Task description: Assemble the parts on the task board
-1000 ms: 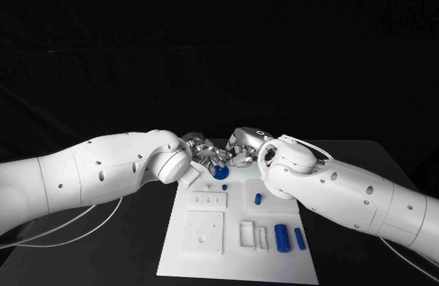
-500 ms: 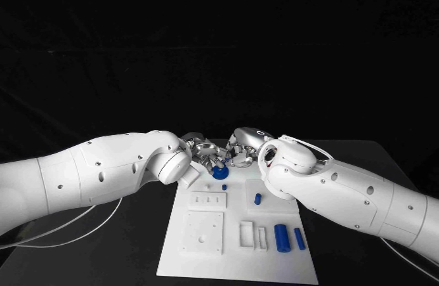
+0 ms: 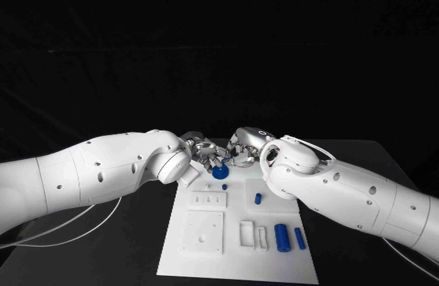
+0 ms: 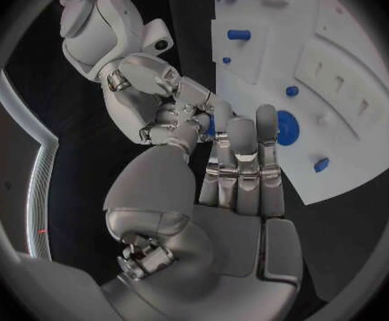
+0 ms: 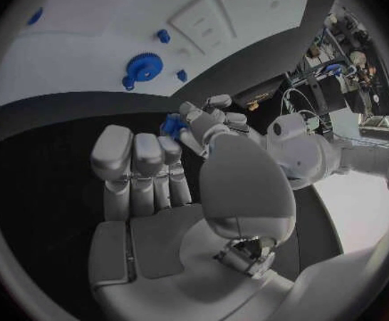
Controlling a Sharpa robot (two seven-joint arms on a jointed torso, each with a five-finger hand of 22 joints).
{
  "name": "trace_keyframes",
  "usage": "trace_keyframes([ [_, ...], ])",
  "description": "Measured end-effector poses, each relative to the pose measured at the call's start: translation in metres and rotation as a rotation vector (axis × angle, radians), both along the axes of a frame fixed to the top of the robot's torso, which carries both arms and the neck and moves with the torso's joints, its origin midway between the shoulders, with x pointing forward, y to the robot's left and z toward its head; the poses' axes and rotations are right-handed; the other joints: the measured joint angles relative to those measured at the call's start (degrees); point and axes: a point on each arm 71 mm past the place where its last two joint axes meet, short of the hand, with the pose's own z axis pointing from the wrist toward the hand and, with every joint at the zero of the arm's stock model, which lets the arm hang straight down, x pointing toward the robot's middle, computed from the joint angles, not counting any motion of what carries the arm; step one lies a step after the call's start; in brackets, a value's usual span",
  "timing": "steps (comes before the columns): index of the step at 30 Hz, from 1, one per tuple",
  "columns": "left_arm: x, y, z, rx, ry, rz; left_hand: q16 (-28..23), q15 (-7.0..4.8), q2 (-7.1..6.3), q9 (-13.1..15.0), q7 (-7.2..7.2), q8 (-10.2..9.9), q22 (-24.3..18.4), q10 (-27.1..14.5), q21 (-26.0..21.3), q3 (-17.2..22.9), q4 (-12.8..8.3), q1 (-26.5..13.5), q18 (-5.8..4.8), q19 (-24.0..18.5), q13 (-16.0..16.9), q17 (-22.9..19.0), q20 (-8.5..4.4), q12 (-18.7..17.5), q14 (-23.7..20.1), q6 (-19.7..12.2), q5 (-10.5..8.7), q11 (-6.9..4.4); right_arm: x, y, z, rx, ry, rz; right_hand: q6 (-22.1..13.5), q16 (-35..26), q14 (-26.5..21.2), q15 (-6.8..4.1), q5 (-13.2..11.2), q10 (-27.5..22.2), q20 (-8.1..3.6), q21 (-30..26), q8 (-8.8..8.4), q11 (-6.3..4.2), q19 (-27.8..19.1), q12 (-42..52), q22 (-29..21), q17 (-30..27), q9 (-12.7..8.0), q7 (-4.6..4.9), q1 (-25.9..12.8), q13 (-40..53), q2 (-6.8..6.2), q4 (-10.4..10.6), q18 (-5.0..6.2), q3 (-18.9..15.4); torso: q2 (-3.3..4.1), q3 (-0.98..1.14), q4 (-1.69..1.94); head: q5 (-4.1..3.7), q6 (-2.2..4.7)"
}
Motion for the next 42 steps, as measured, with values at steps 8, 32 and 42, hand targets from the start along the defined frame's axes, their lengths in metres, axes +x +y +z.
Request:
trace_keyframes([
  [8,0.002,0.005,0.001,0.016,-0.020,0.014,3.7,-0.43,-0.02,0.0,-0.12,-0.2,1.9,0.2,0.9,-0.4,0.3,0.0,-0.07,0.2,1.1,1.0,-0.63,4.3,0.2,0.1,0.00,-0.41,0.001,-0.018,-0.001,0.025,-0.014,-0.017,-5.5,-0.4,-0.3,0.71,0.3,-1.9,0.58,-1.4,-0.25,1.04,-0.2,-0.9,0.0,-0.6,-0.2,1.46,4.2,-2.2,-1.24,6.5,-0.02,-13.7,-0.04,0.01,0.02,0.03,-0.08],
  [32,-0.005,0.028,-0.017,0.156,0.033,0.013,11.4,-1.13,0.36,0.0,-0.72,-0.1,8.5,0.4,0.2,-0.5,2.1,-2.5,-0.82,1.5,4.6,1.7,-1.87,12.7,0.7,0.7,-1.00,-0.96,0.010,-0.157,0.009,0.165,-0.017,-0.241,-5.2,-1.9,-0.4,0.78,4.9,-2.4,0.79,-3.7,-0.25,0.78,0.0,-2.2,0.0,-2.1,-0.2,1.24,5.2,-4.5,-0.92,5.7,-0.08,-12.5,-0.43,0.40,-0.64,1.19,-2.69],
  [42,-0.013,0.026,-0.031,0.231,0.080,-0.035,13.6,-1.21,1.69,0.0,-0.73,-0.2,11.6,0.4,-1.7,-0.7,2.3,-3.8,-0.82,2.3,5.4,3.5,-1.83,14.3,0.6,0.7,-1.59,-0.96,0.027,-0.176,0.022,0.260,-0.034,-0.296,-5.2,-2.1,-0.4,0.78,6.7,-2.5,0.78,-4.0,-0.24,0.74,0.0,-2.5,0.0,-2.1,-0.2,1.24,5.2,-5.0,-0.92,5.3,-0.09,-12.1,-0.77,0.57,-0.67,1.29,-4.33],
])
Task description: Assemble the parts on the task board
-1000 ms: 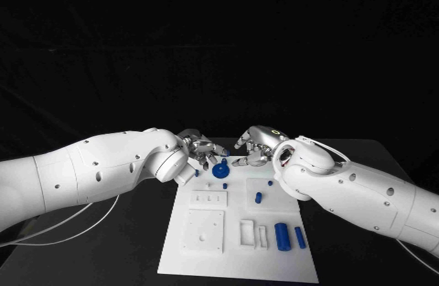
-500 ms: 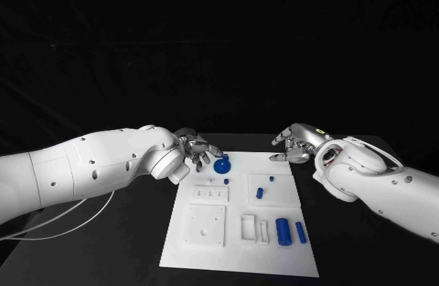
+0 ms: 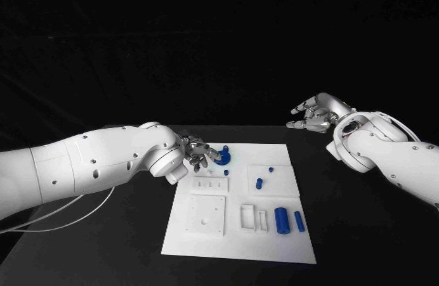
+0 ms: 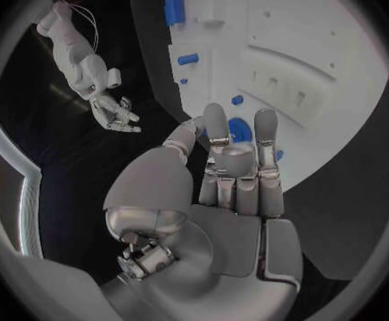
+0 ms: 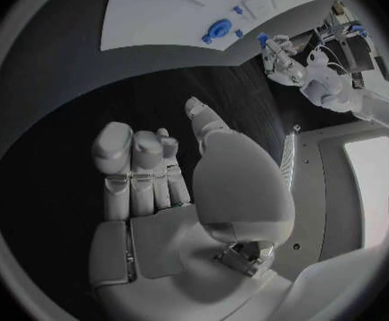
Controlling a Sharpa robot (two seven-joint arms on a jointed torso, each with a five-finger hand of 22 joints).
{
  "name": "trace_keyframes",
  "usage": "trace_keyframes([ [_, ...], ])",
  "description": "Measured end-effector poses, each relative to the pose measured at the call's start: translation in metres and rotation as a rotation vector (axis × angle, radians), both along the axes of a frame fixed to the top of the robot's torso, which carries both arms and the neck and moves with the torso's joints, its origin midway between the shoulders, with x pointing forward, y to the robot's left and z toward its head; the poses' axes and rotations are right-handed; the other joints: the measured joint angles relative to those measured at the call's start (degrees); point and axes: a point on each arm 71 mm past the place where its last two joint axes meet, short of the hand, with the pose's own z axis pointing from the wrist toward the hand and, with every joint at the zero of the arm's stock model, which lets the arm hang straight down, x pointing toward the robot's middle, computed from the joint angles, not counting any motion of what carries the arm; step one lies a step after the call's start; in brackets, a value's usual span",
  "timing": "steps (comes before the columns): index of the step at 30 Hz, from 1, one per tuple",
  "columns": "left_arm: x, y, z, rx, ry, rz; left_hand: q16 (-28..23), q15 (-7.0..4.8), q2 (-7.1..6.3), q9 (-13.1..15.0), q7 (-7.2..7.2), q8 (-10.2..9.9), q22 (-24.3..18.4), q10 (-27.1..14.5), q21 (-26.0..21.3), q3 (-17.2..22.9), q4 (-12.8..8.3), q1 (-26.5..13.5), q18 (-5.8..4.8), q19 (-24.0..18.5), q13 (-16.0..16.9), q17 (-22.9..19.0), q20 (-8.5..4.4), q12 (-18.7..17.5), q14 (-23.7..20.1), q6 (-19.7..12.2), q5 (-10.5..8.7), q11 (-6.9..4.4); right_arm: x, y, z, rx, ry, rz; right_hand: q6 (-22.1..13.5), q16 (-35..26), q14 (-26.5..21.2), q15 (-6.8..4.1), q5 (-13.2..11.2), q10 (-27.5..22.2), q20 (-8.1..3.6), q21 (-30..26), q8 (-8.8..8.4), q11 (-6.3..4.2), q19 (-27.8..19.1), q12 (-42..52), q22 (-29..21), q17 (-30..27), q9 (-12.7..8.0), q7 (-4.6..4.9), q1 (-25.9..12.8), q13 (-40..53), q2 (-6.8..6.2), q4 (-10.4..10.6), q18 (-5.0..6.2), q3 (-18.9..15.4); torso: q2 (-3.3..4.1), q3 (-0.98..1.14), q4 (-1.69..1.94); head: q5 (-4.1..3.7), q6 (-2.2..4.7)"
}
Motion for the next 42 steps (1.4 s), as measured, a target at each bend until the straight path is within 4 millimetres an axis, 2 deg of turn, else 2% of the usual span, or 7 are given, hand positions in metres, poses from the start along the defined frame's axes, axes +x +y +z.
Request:
trace_keyframes([
  [6,-0.003,-0.001,-0.005,0.042,0.011,-0.024,0.5,0.00,0.56,0.0,0.00,0.1,1.5,0.0,-0.8,0.0,0.0,-0.5,0.00,0.5,0.1,0.6,-0.11,0.5,0.0,0.0,-0.63,0.00,0.005,-0.002,0.002,0.024,-0.007,-0.006,0.4,0.0,0.0,0.00,1.0,-0.2,0.00,-0.2,0.00,-0.16,0.0,-0.2,0.0,-0.1,0.0,0.02,0.0,-0.2,0.00,-0.3,0.00,0.0,-0.02,0.01,-0.07,0.24,-0.49],
  [25,-0.011,0.003,-0.023,0.183,0.001,-0.079,1.8,-0.20,0.63,0.0,-0.05,0.0,7.1,0.0,-4.5,-0.2,0.0,-0.5,0.00,2.0,0.2,1.6,0.20,1.8,0.2,0.0,-0.86,0.02,0.007,0.001,0.004,0.054,-0.015,0.006,0.4,-0.2,0.0,0.00,2.0,-0.2,0.00,-0.4,0.00,-0.16,0.0,-0.2,0.0,-0.2,0.0,0.02,-0.2,-0.5,0.25,-0.8,0.01,0.2,0.07,-0.08,-0.06,0.79,-1.92],
  [42,-0.012,0.007,-0.034,0.269,-0.019,-0.104,2.0,-0.19,0.60,0.0,-0.11,0.2,10.2,0.0,-7.3,-0.1,-0.3,-0.4,-0.01,3.0,0.1,1.4,0.10,2.0,0.2,0.1,-1.22,0.03,0.008,0.000,0.004,0.057,-0.014,0.008,0.4,-0.2,0.0,0.00,2.2,-0.4,-0.01,-0.7,0.01,0.05,0.0,-0.2,0.0,-0.2,0.0,0.01,-0.2,-0.6,0.24,-0.8,0.00,0.2,0.12,-0.08,-0.13,0.93,-2.46],
])
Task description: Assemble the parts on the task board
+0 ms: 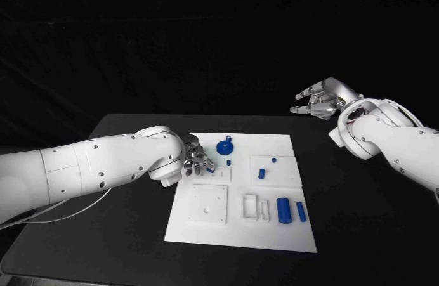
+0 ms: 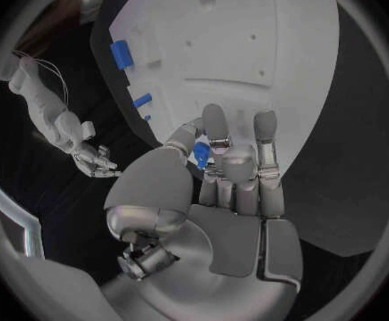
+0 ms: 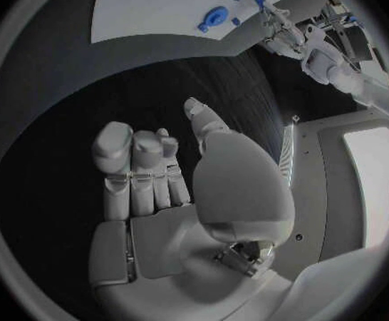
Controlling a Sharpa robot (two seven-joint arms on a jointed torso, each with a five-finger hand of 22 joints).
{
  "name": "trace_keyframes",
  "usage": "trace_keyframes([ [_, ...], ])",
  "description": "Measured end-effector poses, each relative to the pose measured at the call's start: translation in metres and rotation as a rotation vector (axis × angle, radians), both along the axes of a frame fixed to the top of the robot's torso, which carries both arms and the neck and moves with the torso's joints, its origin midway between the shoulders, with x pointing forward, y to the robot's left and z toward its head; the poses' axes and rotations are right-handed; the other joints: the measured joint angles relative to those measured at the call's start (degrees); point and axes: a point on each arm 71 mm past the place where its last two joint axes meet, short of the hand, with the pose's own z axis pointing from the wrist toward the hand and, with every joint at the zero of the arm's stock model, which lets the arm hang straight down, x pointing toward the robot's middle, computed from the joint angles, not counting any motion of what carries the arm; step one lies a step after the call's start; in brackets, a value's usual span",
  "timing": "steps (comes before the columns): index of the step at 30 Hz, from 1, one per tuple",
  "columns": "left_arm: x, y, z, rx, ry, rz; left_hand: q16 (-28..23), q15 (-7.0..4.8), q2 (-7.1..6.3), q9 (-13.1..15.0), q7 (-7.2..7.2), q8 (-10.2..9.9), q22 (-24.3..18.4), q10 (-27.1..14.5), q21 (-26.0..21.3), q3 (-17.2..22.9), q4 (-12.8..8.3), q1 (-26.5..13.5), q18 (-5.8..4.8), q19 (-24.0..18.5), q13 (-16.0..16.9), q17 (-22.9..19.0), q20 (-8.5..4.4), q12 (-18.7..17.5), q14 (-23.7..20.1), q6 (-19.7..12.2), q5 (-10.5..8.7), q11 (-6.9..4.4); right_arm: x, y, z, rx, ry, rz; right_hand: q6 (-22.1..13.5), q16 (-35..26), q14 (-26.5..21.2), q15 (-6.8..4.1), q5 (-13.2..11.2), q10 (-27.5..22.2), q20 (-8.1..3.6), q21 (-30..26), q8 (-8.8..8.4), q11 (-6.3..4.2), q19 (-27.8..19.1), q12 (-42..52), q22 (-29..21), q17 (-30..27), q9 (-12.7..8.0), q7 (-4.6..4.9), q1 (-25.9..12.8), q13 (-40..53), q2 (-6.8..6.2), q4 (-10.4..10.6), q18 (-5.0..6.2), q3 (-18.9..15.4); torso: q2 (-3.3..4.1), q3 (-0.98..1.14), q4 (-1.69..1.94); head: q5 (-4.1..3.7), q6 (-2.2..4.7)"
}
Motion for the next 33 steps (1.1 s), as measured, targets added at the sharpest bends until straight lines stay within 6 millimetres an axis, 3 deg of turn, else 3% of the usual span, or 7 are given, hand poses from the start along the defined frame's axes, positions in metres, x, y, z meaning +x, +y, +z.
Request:
trace_keyframes([
  [33,-0.0018,-0.0045,-0.0061,0.011,0.024,-0.022,0.0,0.11,0.26,1.3,-0.07,0.0,2.8,0.0,-2.6,-0.2,0.3,-0.1,0.00,0.8,-0.1,-0.3,0.01,0.0,-0.1,0.1,0.12,0.01,0.0009,0.0010,-0.0010,-0.001,0.007,0.004,0.0,-0.2,0.0,0.00,0.6,0.0,0.00,-0.2,0.00,0.00,0.0,0.0,0.0,0.0,0.0,0.00,0.0,-0.1,-0.01,-0.2,0.00,0.2,-0.08,-0.01,0.01,-0.21,-0.43],
])
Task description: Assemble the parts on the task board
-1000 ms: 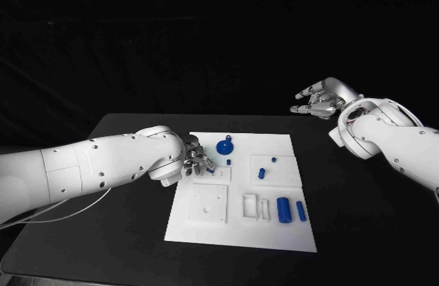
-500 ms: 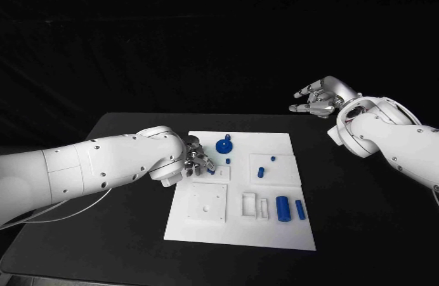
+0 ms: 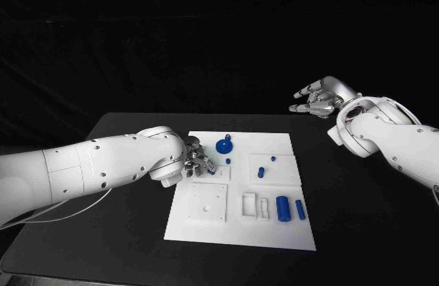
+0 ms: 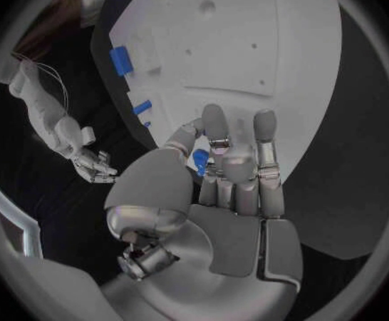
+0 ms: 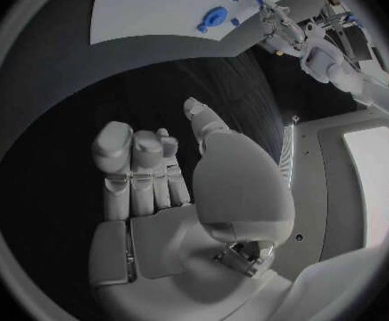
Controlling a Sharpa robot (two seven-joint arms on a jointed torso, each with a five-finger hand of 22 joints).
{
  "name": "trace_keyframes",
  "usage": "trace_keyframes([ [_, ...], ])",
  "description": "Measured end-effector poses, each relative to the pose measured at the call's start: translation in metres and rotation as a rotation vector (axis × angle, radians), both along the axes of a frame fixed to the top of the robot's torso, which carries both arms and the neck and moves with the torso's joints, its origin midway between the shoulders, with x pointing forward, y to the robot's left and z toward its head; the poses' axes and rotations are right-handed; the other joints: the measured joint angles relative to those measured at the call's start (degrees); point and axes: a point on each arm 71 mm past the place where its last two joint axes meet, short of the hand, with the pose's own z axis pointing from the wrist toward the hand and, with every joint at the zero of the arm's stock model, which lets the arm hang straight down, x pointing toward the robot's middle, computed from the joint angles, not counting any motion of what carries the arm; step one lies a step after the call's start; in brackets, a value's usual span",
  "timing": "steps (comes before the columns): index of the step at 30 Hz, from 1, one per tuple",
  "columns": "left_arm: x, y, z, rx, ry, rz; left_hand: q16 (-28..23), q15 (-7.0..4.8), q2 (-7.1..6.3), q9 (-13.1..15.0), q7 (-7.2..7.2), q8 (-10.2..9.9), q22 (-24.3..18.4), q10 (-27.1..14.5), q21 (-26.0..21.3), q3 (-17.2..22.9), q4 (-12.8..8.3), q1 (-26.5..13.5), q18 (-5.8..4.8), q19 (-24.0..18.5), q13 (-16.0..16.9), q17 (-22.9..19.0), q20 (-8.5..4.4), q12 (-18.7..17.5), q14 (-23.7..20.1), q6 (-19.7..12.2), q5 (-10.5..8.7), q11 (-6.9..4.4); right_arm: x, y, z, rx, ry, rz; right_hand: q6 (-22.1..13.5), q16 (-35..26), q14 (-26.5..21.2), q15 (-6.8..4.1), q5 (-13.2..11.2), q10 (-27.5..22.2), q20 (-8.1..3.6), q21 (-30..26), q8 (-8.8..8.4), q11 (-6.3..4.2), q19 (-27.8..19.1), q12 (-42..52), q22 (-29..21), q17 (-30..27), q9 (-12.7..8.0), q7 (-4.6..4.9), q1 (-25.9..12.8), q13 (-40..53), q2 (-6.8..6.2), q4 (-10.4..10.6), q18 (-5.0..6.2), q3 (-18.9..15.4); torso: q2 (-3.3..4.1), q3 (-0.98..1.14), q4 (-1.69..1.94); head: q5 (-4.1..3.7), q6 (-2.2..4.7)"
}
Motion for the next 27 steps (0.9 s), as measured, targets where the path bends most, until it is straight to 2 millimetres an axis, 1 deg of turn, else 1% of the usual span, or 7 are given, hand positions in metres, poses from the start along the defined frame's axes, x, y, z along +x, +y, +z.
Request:
trace_keyframes([
  [11,-0.0001,0.0004,0.0001,0.002,0.004,-0.003,0.0,0.08,-0.01,0.1,0.00,-0.1,0.8,0.0,-0.5,-0.2,0.2,0.0,0.00,0.3,0.0,0.1,0.31,0.2,-0.1,0.0,-0.21,0.00,0.0005,0.0007,-0.0006,-0.001,0.004,0.002,0.0,0.0,0.0,0.00,0.3,0.0,0.00,0.0,0.00,0.00,0.0,0.0,0.0,0.0,0.0,0.00,-0.2,-0.1,0.25,0.0,0.00,0.0,0.00,0.03,-0.01,0.02,-0.10],
  [13,-0.0002,0.0005,-0.0001,0.004,0.006,-0.004,0.2,0.09,0.00,1.8,0.00,-0.2,1.2,0.0,-1.0,-0.2,0.2,0.0,0.00,0.3,0.0,0.2,0.29,0.3,-0.1,0.0,-0.22,0.00,0.0005,0.0006,-0.0006,-0.001,0.004,0.002,0.0,0.0,0.0,0.00,0.3,0.0,0.00,0.0,0.00,0.00,0.0,0.0,0.0,0.0,0.0,0.00,-0.2,-0.1,0.25,0.0,0.00,0.0,0.00,0.03,-0.01,0.05,-0.14],
  [17,-0.0004,0.0004,0.0000,0.007,0.011,-0.009,0.4,0.09,0.12,2.5,0.00,-0.2,1.6,0.0,-1.3,-0.3,0.3,-0.1,0.00,0.5,0.0,0.4,0.09,0.3,-0.1,0.0,-0.36,0.00,0.0006,0.0006,-0.0007,-0.001,0.005,0.002,0.0,0.0,0.0,0.00,0.3,0.0,0.00,-0.2,0.00,0.00,0.0,0.0,0.0,0.0,0.0,0.00,-0.2,-0.1,0.24,0.0,0.00,0.0,0.00,0.03,-0.01,0.11,-0.18],
  [20,-0.0006,0.0001,-0.0003,0.011,0.017,-0.013,0.4,0.09,0.58,5.0,0.00,0.1,1.8,0.0,-1.4,-0.4,0.9,-0.6,0.00,0.7,0.1,0.6,0.30,0.4,-0.1,0.0,-0.52,0.00,0.0007,0.0006,-0.0008,-0.001,0.006,0.002,0.0,0.0,0.0,0.00,0.5,0.0,0.00,-0.2,0.00,0.00,0.0,0.0,0.0,0.0,0.0,0.00,-0.2,-0.1,0.24,0.0,0.00,0.0,0.01,0.03,-0.02,0.14,-0.19],
  [24,-0.0011,-0.0006,-0.0009,0.017,0.027,-0.021,0.4,0.10,0.91,10.9,0.00,0.1,2.0,0.0,-1.7,-0.5,1.3,-0.9,0.00,0.7,0.2,0.9,0.30,0.6,-0.1,0.0,-0.89,0.00,0.0011,0.0010,-0.0011,-0.001,0.007,0.002,0.0,0.0,0.0,0.00,0.6,0.0,0.00,-0.2,0.00,0.00,0.0,0.0,0.0,0.0,0.0,0.00,-0.2,-0.1,0.24,-0.1,0.00,0.1,0.01,0.02,-0.02,0.17,-0.24],
  [25,-0.0013,-0.0009,-0.0012,0.018,0.029,-0.023,0.5,0.10,0.91,13.4,0.00,0.1,2.1,0.0,-1.8,-0.5,1.3,-0.9,0.00,0.7,0.2,1.0,0.30,0.6,-0.1,0.0,-1.10,0.00,0.0012,0.0012,-0.0012,-0.001,0.007,0.003,0.0,0.0,0.0,0.00,0.6,0.0,0.00,-0.2,0.00,0.00,0.0,0.0,0.0,0.0,0.0,0.00,-0.2,-0.1,0.24,-0.2,0.00,0.2,0.01,0.02,-0.02,0.17,-0.26],
  [27,-0.0017,-0.0015,-0.0019,0.021,0.035,-0.028,0.6,0.11,1.00,16.4,0.00,0.1,2.2,0.0,-2.0,-0.6,1.5,-1.0,0.00,0.7,0.3,1.1,0.30,0.6,-0.1,0.0,-1.28,0.00,0.0014,0.0017,-0.0014,0.000,0.008,0.003,0.0,0.0,0.0,0.00,0.5,0.0,0.00,-0.2,0.00,0.00,0.0,0.0,0.0,0.0,0.0,0.00,-0.2,-0.1,0.24,-0.2,0.00,0.2,0.02,0.02,-0.02,0.20,-0.30],
])
